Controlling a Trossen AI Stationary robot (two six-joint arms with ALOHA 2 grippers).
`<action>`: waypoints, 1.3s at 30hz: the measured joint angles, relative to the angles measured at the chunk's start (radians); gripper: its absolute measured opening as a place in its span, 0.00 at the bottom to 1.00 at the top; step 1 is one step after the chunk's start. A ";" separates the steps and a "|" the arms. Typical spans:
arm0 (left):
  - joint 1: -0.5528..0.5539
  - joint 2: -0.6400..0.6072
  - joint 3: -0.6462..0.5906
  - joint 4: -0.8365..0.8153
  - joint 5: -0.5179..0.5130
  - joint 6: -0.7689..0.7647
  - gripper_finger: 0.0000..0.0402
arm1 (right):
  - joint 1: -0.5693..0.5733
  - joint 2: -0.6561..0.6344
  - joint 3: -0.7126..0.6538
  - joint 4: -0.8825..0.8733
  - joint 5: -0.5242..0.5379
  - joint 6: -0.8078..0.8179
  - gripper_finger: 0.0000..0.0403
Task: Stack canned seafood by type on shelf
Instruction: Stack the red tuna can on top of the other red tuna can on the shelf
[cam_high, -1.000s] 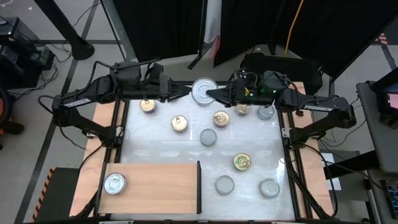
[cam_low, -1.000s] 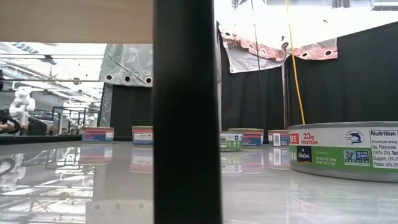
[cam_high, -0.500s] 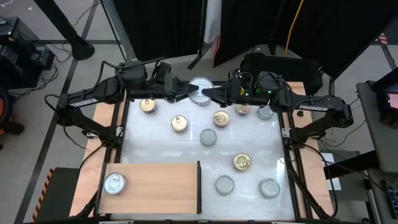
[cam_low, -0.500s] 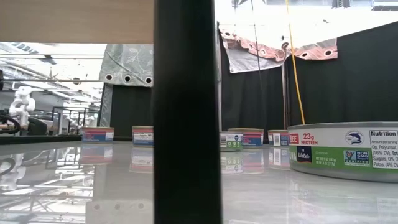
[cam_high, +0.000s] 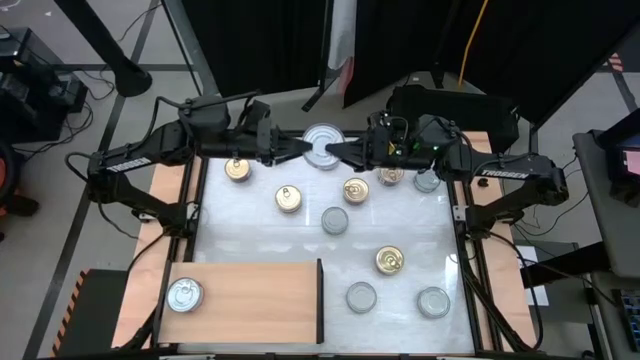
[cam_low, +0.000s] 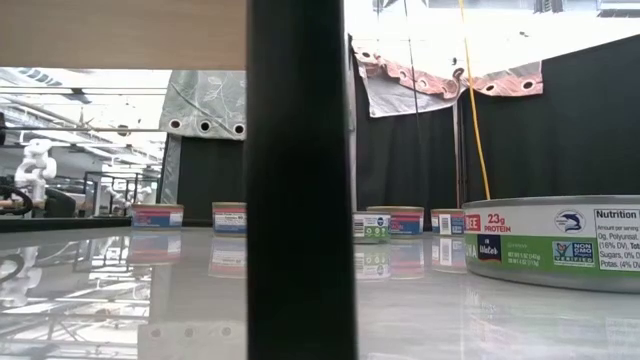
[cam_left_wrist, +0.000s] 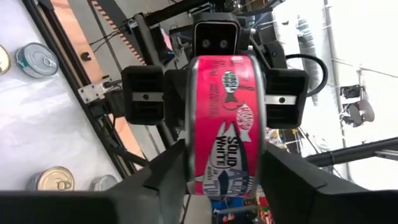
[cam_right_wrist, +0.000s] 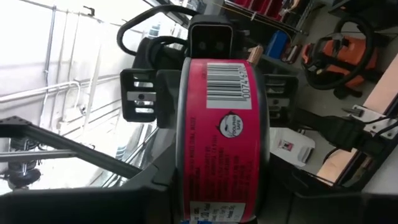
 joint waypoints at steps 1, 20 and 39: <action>0.000 0.000 0.000 -0.007 0.002 0.006 0.40 | 0.000 0.000 0.000 -0.002 -0.001 -0.008 0.31; 0.204 -0.175 0.002 -0.731 0.773 0.461 0.38 | 0.008 -0.115 -0.001 -0.109 -0.155 -0.219 0.82; -0.182 -0.250 -0.162 -1.085 0.840 0.448 0.38 | 0.009 -0.159 -0.002 -0.224 -0.125 -0.282 0.84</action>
